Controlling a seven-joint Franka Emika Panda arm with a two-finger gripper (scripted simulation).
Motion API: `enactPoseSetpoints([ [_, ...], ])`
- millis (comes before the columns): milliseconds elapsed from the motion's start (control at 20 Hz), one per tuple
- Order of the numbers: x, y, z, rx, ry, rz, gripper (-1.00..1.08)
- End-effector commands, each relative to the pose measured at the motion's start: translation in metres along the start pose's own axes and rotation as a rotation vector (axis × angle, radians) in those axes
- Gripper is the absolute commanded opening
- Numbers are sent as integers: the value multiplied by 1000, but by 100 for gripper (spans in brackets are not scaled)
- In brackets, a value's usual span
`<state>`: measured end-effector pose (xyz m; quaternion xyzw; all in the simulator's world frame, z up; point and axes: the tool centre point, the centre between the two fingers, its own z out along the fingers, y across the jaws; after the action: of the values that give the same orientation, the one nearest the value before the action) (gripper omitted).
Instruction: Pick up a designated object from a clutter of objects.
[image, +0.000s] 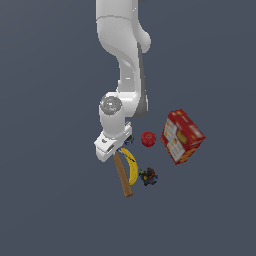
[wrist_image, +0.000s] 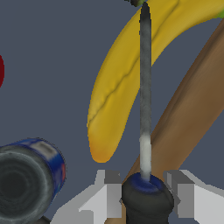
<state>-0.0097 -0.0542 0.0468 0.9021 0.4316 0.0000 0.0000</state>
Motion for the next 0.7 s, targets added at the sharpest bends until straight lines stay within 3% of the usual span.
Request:
enactPoseSetpoints([
  [0,0,0,0,0,0,0,-100],
  [650,9,1,-17,0,0,0,-100],
])
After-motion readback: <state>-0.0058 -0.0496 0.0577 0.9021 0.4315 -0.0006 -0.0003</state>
